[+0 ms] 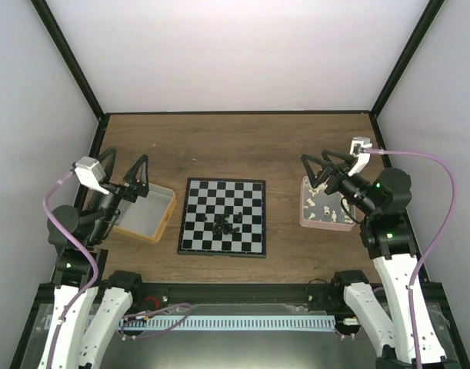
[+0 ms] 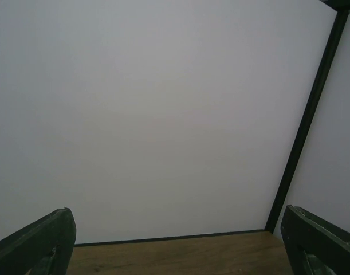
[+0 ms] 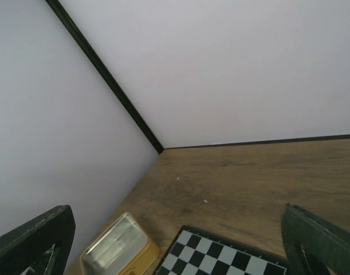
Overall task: Set up the chess pieces on the board
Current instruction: Pick up the chess piece from the chessboard.
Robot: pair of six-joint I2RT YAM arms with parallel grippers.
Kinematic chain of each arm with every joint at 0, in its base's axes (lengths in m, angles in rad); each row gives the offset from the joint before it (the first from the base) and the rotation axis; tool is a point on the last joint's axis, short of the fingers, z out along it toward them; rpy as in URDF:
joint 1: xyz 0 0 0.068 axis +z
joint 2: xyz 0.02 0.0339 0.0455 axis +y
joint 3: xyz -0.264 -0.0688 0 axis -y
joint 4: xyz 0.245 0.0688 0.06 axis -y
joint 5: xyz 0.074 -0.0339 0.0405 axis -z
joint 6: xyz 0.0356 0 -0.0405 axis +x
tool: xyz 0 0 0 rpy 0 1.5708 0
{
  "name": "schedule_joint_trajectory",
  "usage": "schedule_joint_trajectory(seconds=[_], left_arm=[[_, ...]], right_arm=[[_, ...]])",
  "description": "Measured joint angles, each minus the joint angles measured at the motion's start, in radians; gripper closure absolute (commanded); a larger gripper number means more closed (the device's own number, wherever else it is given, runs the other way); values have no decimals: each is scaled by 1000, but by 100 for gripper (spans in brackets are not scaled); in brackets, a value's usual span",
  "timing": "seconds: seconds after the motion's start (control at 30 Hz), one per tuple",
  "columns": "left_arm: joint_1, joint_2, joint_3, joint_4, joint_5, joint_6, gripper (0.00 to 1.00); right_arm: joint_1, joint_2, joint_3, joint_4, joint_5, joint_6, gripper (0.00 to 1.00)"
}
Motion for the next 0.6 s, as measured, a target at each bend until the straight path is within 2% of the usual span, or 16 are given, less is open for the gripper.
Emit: schedule_joint_trajectory(seconds=[0.37,0.53,0.6], left_arm=[[10,-43,-73,42,68,-71,0],[10,-56,-98,49,103,-109,0],[10,-53,-102,53,128,-117,0]], right_arm=[[-8,34,-68,17,-48,148,1],[-11,67,-95,26,-82,185,4],[-11,97,-95,39,-117,190,9]])
